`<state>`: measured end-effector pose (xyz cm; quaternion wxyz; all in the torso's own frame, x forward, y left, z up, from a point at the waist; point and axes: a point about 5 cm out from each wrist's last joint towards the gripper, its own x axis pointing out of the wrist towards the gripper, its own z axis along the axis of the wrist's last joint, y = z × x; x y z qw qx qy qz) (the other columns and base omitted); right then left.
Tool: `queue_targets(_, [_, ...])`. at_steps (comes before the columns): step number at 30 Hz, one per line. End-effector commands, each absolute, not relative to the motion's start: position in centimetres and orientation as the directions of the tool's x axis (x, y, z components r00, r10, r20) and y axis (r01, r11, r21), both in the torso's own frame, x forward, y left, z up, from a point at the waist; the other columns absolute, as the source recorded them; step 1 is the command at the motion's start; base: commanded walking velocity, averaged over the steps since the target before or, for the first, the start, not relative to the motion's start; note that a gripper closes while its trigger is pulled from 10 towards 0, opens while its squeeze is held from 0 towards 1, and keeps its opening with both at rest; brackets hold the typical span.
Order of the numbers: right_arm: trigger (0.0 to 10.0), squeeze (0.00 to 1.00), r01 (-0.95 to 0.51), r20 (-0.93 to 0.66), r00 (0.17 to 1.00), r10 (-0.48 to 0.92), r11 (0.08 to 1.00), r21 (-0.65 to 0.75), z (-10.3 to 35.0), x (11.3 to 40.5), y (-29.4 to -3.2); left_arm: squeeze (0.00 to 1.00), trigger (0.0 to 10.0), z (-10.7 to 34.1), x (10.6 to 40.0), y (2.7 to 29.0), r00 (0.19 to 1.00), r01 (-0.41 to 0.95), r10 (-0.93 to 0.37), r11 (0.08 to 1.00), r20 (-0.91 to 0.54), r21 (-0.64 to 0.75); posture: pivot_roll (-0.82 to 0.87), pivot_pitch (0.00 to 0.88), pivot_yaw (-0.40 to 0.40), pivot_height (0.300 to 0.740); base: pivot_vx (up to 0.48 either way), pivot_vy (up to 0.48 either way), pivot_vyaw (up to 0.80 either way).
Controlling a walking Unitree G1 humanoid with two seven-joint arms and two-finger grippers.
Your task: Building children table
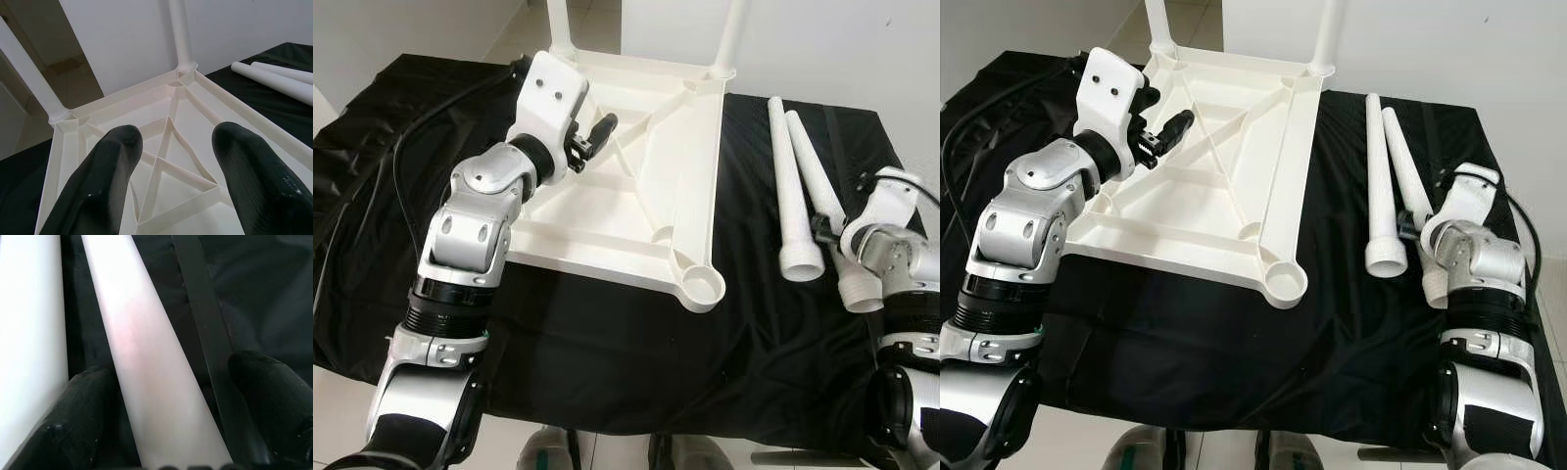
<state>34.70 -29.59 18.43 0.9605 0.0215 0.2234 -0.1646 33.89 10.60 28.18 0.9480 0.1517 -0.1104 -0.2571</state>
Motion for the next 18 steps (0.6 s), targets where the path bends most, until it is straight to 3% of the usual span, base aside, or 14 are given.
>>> queue_targets(1, [10.0,0.0,0.328,-0.531,0.795,-0.294,0.944,-0.033,16.2,34.2,-29.5,0.0,10.0,28.0,33.7,10.6,0.848,0.448,-0.516,0.819,0.121,0.359,-0.01,0.082,-0.003,0.74,0.0,0.0,0.0])
queue_targets(6, [10.0,0.0,0.344,-0.582,0.757,-0.297,0.938,-0.032,14.6,34.0,-29.5,0.0,10.0,28.0,33.7,10.5,0.848,0.446,-0.515,0.819,0.121,0.361,-0.01,0.081,-0.005,0.74,0.0,0.0,0.0])
queue_targets(7, [7.5,0.0,0.355,-0.591,0.748,-0.302,0.934,-0.027,14.3,33.9,-29.5,0.0,10.0,28.0,33.7,10.5,0.849,0.445,-0.515,0.819,0.121,0.362,-0.01,0.081,-0.005,0.74,0.0,0.0,0.0])
queue_targets(8, [7.5,0.0,0.355,-0.591,0.748,-0.302,0.934,-0.027,14.3,33.9,-29.5,0.0,10.0,28.0,33.7,10.5,0.849,0.445,-0.515,0.819,0.121,0.362,-0.01,0.081,-0.005,0.74,0.0,0.0,0.0])
queue_targets(9, [4.0,0.0,0.353,-0.601,0.745,-0.289,0.936,-0.013,13.9,33.9,-29.5,0.0,10.0,28.0,33.6,10.5,0.849,0.444,-0.514,0.818,0.12,0.364,-0.01,0.082,-0.006,0.74,0.0,0.0,0.0])
queue_targets(10, [4.0,0.0,0.353,-0.601,0.745,-0.289,0.936,-0.013,13.9,33.9,-29.5,0.0,10.0,28.0,33.6,10.5,0.849,0.444,-0.514,0.818,0.12,0.364,-0.01,0.082,-0.006,0.74,0.0,0.0,0.0])
queue_targets(11, [0.0,0.0,0.362,-0.61,0.739,-0.285,0.932,0.002,13.7,33.8,-29.4,0.0,10.0,28.0,33.6,10.5,0.849,0.443,-0.514,0.818,0.12,0.367,-0.01,0.083,-0.007,0.74,0.0,0.0,0.0])
queue_targets(18, [0.0,0.0,0.388,-0.635,0.721,-0.276,0.921,0.041,13.2,33.6,-29.6,0.0,10.0,28.1,33.5,10.5,0.85,0.44,-0.513,0.816,0.122,0.374,-0.01,0.083,-0.007,0.74,0.0,0.0,0.0])
